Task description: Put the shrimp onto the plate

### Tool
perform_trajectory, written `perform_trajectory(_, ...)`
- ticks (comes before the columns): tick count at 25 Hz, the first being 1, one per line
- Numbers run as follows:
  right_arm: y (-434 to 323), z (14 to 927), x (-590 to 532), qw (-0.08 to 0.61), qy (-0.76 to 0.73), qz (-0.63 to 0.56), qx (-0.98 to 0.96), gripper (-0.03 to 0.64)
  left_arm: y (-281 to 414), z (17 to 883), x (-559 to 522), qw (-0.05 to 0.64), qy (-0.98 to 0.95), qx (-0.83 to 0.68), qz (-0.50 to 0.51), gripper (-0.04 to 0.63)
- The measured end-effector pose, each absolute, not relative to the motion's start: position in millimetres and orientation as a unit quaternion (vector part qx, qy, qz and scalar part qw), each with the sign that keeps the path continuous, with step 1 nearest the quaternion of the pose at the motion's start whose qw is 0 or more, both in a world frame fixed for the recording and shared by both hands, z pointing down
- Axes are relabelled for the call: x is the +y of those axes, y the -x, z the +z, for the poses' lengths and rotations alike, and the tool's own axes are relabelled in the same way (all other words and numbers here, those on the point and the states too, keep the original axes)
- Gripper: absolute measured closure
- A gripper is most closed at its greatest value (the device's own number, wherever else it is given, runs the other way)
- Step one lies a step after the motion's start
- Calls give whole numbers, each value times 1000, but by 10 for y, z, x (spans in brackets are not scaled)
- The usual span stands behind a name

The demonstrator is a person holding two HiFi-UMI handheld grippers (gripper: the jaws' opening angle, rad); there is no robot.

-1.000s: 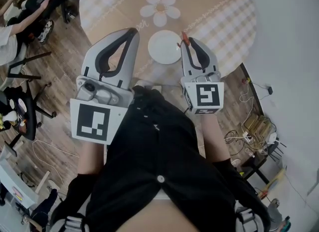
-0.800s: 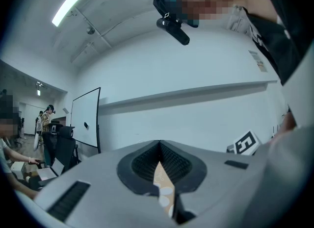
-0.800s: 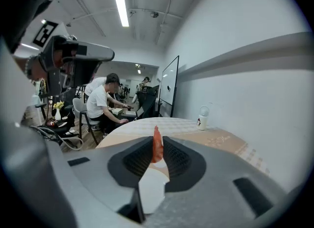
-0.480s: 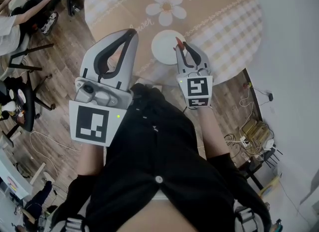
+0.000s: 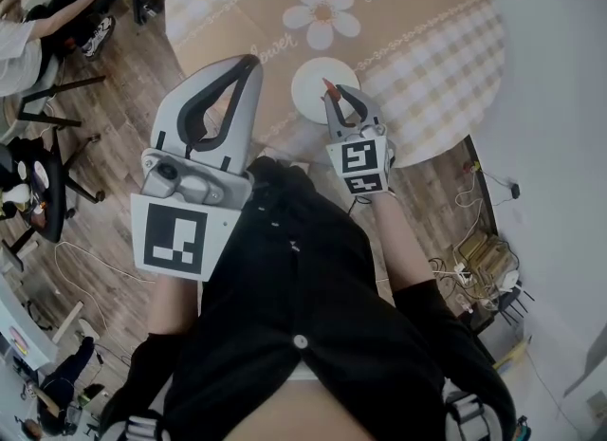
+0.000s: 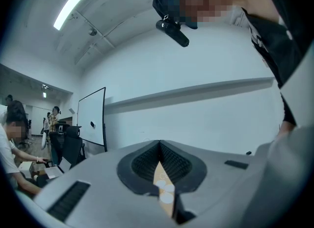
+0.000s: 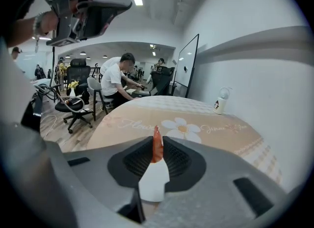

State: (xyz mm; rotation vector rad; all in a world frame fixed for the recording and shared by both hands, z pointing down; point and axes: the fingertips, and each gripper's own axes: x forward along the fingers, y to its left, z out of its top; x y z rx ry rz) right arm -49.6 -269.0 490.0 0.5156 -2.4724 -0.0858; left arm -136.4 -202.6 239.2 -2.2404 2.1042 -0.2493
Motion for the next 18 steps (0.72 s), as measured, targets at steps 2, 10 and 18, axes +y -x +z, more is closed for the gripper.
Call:
perform_trajectory(2,589,5022,-2625,317,-185,-32,-930,566,1469,2409,-1959,29,723,686,-80,592)
perform_trajectory(10,652,5404,-2501,379,-143,-63,-912,566,1564,2446,-1867,23,713,695,-83,592)
perform_trajectory(18,638,5705,-2579,415,-155,-28,-896,566,1606,2464,-1824,19,707,702,-84,592)
